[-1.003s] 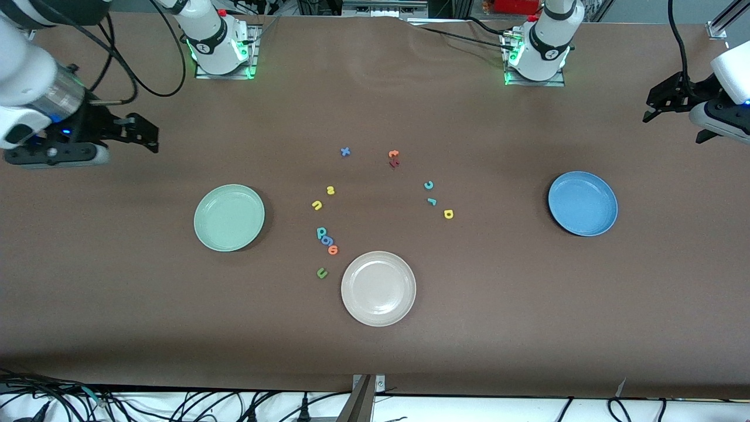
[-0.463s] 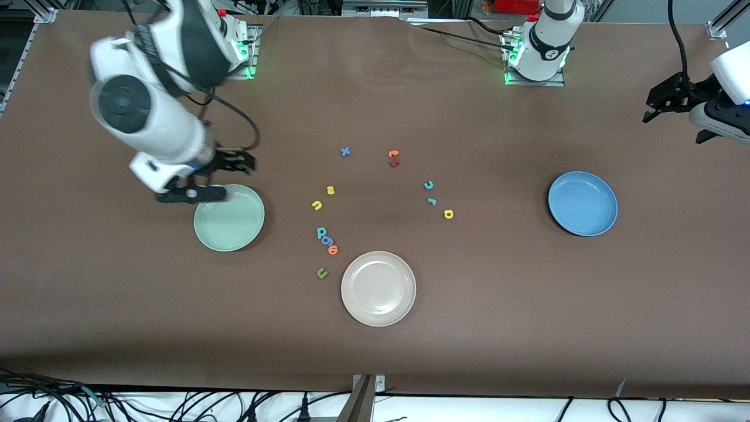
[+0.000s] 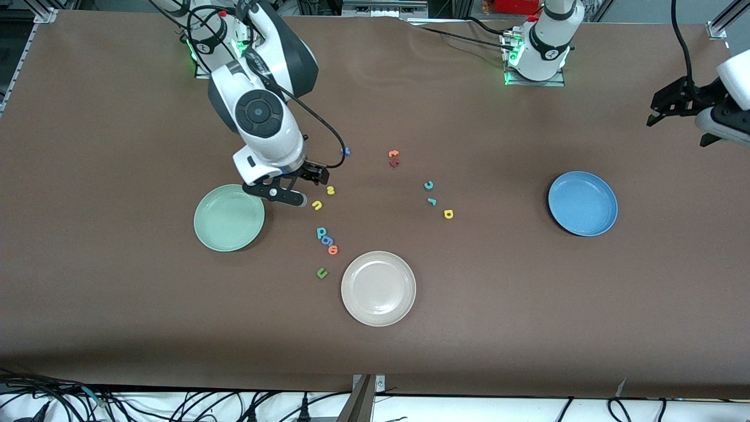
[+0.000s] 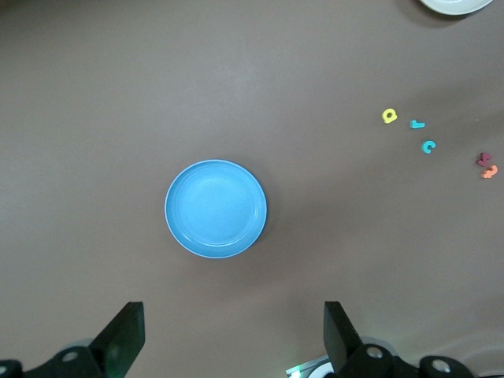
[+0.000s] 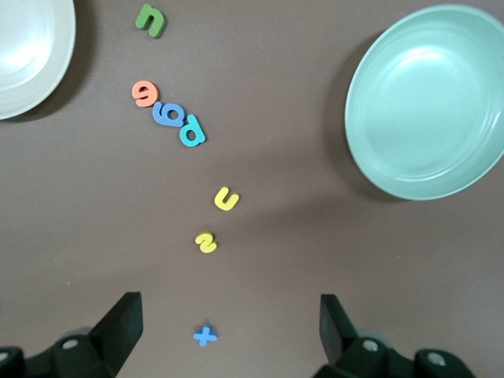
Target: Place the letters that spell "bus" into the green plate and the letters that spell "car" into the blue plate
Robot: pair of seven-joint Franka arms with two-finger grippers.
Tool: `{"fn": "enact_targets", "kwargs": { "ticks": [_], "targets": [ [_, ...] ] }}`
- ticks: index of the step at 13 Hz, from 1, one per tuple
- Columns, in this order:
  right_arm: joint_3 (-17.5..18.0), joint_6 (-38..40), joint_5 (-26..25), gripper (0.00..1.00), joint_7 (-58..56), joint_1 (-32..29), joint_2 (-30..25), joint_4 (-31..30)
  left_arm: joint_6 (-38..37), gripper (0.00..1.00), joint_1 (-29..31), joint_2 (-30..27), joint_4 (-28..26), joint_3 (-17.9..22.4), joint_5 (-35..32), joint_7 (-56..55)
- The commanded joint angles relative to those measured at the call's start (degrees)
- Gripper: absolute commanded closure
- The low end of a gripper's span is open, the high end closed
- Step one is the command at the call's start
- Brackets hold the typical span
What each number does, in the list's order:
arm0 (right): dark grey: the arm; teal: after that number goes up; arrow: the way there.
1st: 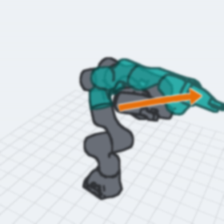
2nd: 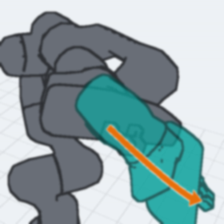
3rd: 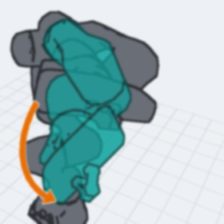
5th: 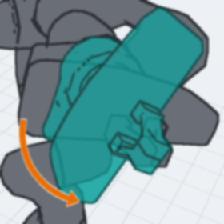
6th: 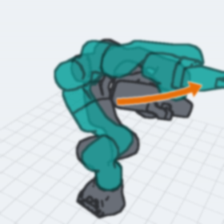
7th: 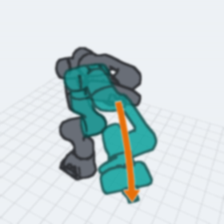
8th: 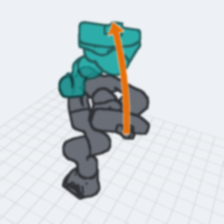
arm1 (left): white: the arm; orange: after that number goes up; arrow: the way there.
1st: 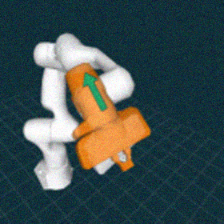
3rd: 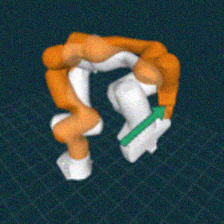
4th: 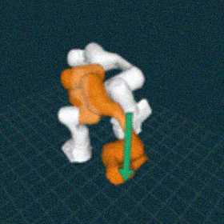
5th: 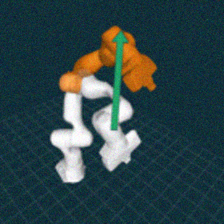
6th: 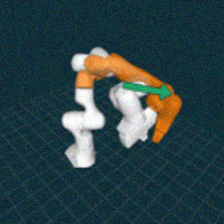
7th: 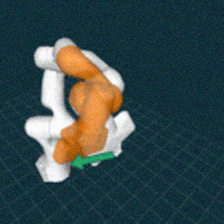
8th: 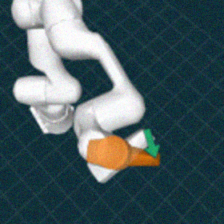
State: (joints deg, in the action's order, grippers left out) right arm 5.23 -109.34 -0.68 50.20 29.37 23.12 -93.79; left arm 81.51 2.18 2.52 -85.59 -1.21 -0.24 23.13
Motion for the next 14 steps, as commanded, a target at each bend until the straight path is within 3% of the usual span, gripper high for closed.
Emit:
{"fn": "enact_targets", "kwargs": {
  "ticks": [1, 4, 8, 11, 14],
  "targets": [
    [-0.5, -3.9, 0.4, 0.01, 7.0, 2.3, 2.4, -0.3, -0.7, 0.0, 2.6, 2.6, 0.6, -0.1, -1.3, 0.8],
    [-0.5, -9.7, 0.3, 0.01, 7.5, 3.6, 5.5, -2.8, -0.5, 0.0, 2.3, 3.5, -0.7, 0.0, -1.4, 0.8],
    [-0.9, -16.9, -0.4, 0.08, 9.6, 4.6, 11.3, -3.6, 3.6, 0.0, 2.1, 3.9, -9.0, 0.0, -0.6, -0.2],
    [-1.2, -17.7, -1.2, 0.33, 11.0, 5.4, 12.2, -5.8, 16.0, 0.0, -1.5, 4.0, -18.0, -0.1, -0.6, -1.6],
    [-1.2, -20.1, -2.1, 0.42, 13.6, 6.4, 13.9, -6.3, 20.4, 0.01, -7.3, 6.1, -21.5, -0.6, -0.5, -11.4]
  ]
}}
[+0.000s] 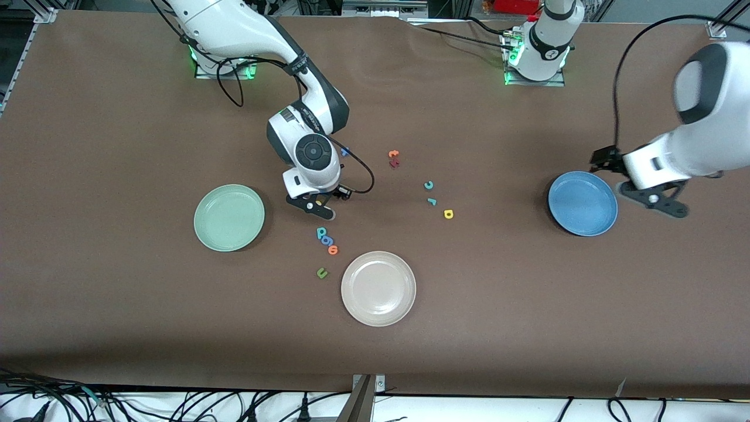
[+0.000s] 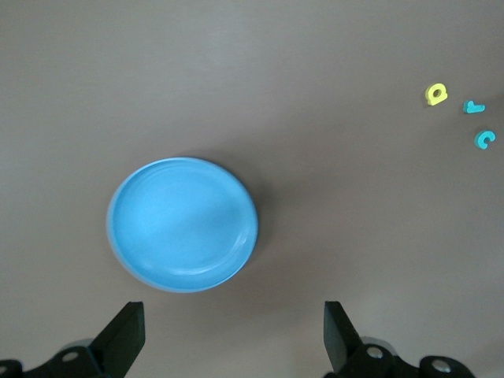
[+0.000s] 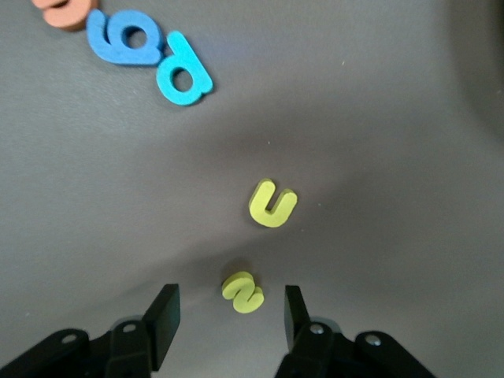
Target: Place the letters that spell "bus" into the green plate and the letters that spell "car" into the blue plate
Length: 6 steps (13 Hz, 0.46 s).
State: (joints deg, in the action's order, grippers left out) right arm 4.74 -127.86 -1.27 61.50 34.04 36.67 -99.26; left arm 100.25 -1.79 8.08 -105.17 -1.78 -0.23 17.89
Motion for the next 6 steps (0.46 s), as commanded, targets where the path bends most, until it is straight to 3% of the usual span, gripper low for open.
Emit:
{"fn": "enact_targets", "kwargs": {
  "ticks": [1, 3, 5, 6],
  "targets": [
    [-0.7, -1.6, -2.8, 0.41, 2.4, 1.7, 0.5, -1.3, 1.6, 0.01, -5.7, 1.7, -2.0, -0.7, 0.1, -12.6],
    [-0.7, -1.9, -3.4, 0.41, 2.4, 1.6, 1.0, -1.7, 4.5, 0.01, -8.3, 3.3, -3.5, -2.5, 2.0, -20.0],
    [-0.7, -2.0, -3.3, 0.42, 2.5, 1.5, 1.0, -1.5, 13.3, 0.01, -10.6, 3.4, -9.1, -3.4, 5.1, -20.3],
    [-0.7, -2.0, -3.3, 0.47, 2.5, 1.6, 1.3, -1.6, 17.4, 0.01, -12.4, 4.1, -11.2, -3.4, 5.4, -21.0]
  ]
}}
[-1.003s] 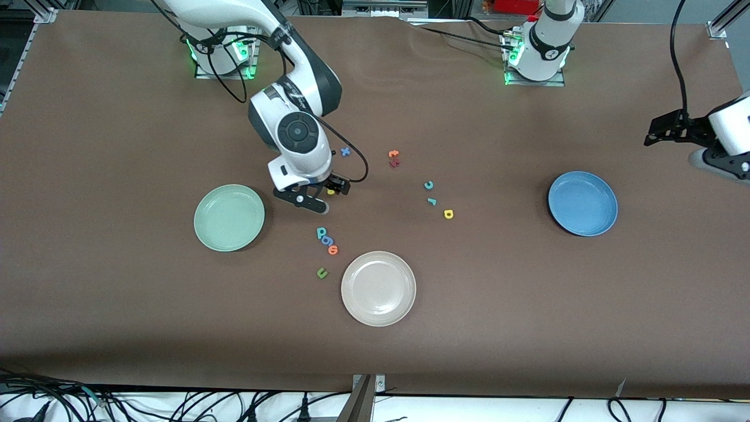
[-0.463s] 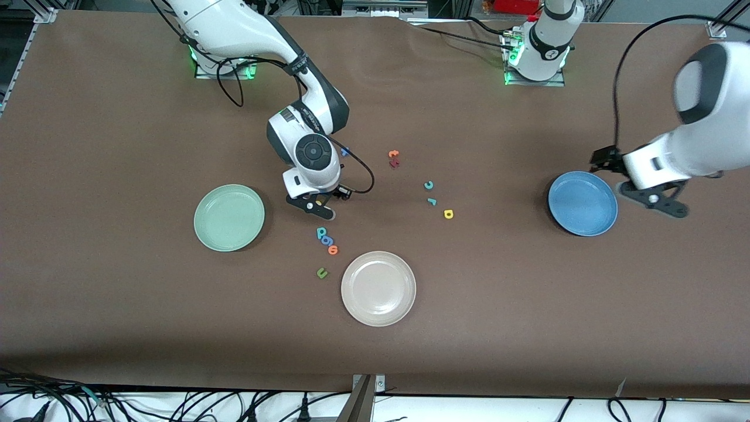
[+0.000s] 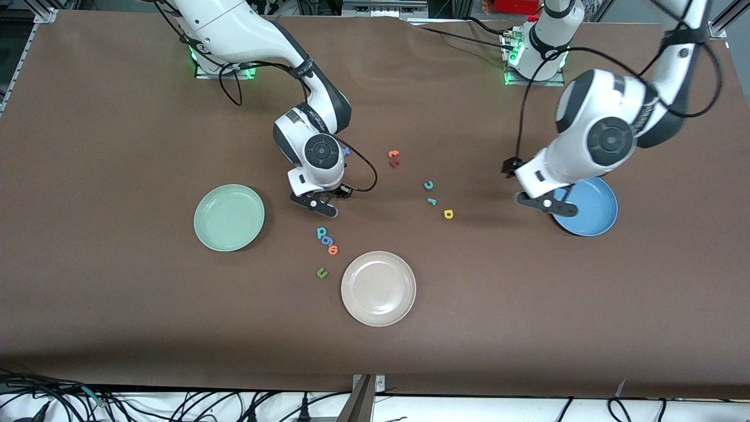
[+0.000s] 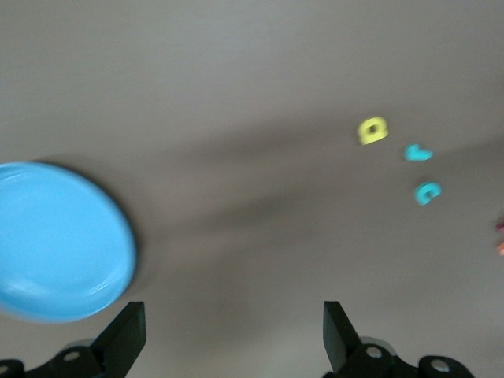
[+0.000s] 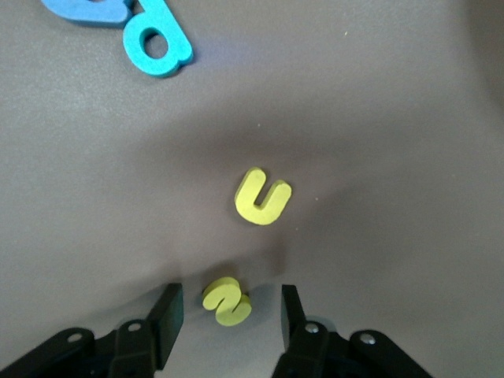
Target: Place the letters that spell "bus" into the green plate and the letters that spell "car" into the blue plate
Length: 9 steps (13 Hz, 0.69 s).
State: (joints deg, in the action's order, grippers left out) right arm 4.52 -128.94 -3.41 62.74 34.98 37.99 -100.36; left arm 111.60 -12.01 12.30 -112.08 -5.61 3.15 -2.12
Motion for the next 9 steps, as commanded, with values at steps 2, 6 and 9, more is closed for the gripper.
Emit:
{"fn": "enact_targets", "kwargs": {
  "ticks": [2, 6, 9],
  "targets": [
    [-0.5, -1.0, -1.2, 0.53, 1.2, 0.6, 0.2, -0.5, 11.1, 0.02, -6.0, 2.6, -4.7, 0.4, 2.3, -4.7],
    [-0.5, -1.0, -1.2, 0.57, 1.2, 0.6, 0.9, -0.5, 22.0, 0.1, -11.4, 8.4, -4.3, -0.8, 2.1, -17.3],
    [-0.5, -1.4, -1.2, 0.57, 1.2, 0.6, 1.0, -0.5, 29.3, 0.2, -11.5, 13.7, -4.4, -0.7, 1.3, -17.8]
  ]
}}
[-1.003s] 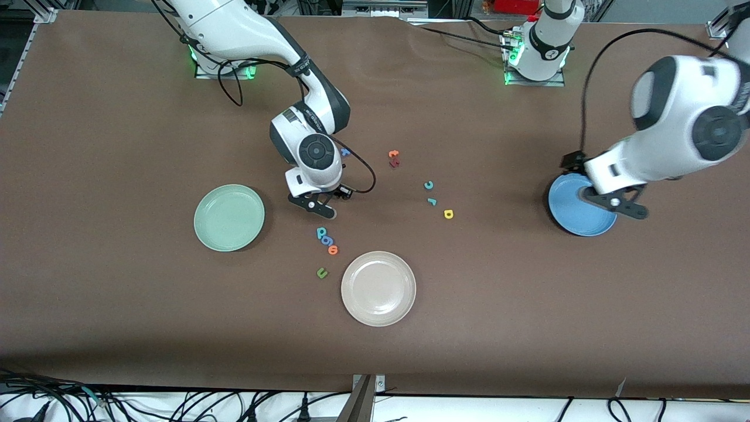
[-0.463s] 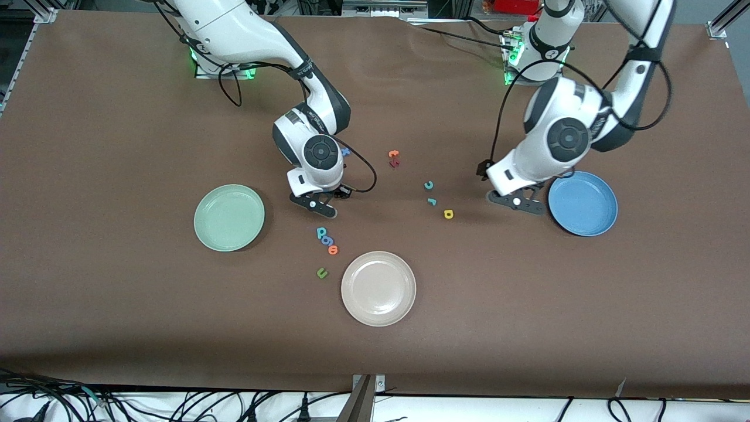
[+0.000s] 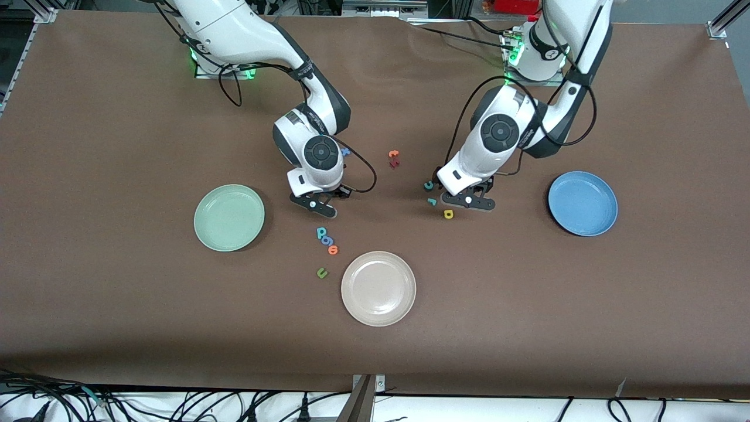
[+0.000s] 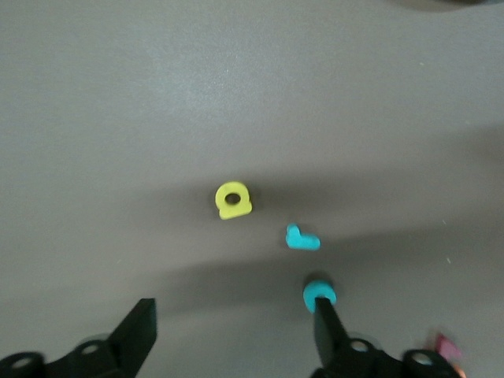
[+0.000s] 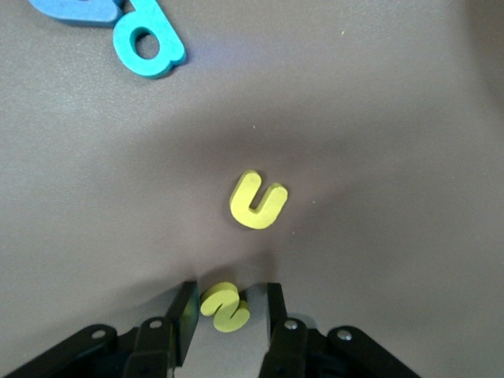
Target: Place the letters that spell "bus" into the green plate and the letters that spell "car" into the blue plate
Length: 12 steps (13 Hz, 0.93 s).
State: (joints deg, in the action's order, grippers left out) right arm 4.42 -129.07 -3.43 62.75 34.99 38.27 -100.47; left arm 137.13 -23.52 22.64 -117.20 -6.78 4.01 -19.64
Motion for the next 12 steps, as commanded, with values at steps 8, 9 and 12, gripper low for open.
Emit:
{"fn": "enact_targets", "kwargs": {
  "ticks": [8, 9, 12],
  "targets": [
    [-0.4, -2.3, -1.1, 0.65, 1.2, 0.6, 1.8, -0.2, 8.2, 0.31, -0.4, 7.7, 1.0, 0.8, -0.3, -2.1],
    [-0.4, -2.2, -1.1, 0.72, 1.1, 0.5, 1.7, -0.2, 8.3, 0.3, -0.4, 7.7, 1.4, 1.1, -0.3, -3.0],
    [-0.4, -1.7, -1.0, 0.8, 0.7, 0.3, 1.1, 0.6, 10.1, 0.3, -0.5, 8.3, 3.0, 2.1, -2.7, -3.3]
  ]
}}
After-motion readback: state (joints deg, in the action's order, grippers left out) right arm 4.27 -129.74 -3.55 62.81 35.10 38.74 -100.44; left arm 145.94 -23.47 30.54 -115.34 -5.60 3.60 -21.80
